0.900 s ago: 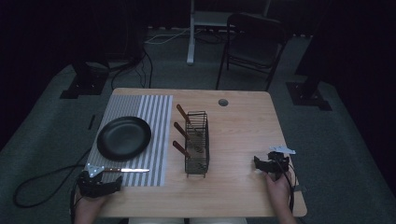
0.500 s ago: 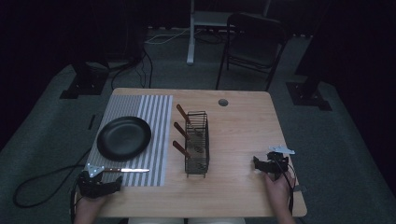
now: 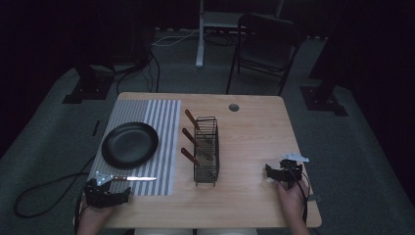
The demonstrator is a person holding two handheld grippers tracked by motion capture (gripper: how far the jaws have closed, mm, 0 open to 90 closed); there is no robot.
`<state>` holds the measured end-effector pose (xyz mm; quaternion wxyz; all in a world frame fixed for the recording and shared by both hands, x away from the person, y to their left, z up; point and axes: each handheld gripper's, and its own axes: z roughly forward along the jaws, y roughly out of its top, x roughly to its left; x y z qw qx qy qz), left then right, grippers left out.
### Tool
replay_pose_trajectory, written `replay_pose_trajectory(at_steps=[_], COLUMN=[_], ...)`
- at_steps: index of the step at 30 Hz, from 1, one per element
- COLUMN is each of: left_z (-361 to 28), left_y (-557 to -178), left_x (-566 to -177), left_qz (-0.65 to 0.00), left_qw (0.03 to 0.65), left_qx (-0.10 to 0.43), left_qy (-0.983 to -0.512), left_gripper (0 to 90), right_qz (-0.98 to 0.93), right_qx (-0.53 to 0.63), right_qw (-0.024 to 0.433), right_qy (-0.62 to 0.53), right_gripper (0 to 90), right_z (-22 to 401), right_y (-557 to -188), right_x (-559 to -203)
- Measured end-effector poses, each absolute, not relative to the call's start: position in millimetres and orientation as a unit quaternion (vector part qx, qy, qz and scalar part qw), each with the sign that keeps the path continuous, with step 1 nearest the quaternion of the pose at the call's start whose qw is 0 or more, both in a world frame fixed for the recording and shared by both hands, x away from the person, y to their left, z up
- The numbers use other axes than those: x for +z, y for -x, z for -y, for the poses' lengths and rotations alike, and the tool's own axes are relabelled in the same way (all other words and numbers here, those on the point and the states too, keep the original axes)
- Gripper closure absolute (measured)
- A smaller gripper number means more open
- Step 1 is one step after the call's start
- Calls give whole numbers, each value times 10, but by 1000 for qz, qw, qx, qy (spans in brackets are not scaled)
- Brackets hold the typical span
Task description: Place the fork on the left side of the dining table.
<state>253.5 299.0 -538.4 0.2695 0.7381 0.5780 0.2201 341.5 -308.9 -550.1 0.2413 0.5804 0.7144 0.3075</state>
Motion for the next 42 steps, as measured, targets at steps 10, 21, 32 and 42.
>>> replay_pose_trajectory(at_steps=[10, 21, 32, 42], left_z=[-2828, -2619, -2290, -2066], left_y=[-2516, -2521, -2547, -2610], left_x=[-5266, -5109, -4889, -4718], left_qz=[-556, -527, -485, -453], left_qw=[301, 334, 352, 368], left_qx=[196, 180, 180, 173], left_qy=[-750, -761, -780, -793], left_gripper=[24, 24, 41, 41], right_qz=[-714, -714, -714, -715], right_qx=[307, 308, 308, 307], right_qw=[241, 241, 241, 242], right_qy=[-580, -581, -581, -580], right_gripper=[119, 119, 119, 119], right_z=[3089, 3089, 3089, 3090], right_y=[-3415, -3415, -3414, -3414], right_x=[-5501, -5501, -5501, -5501])
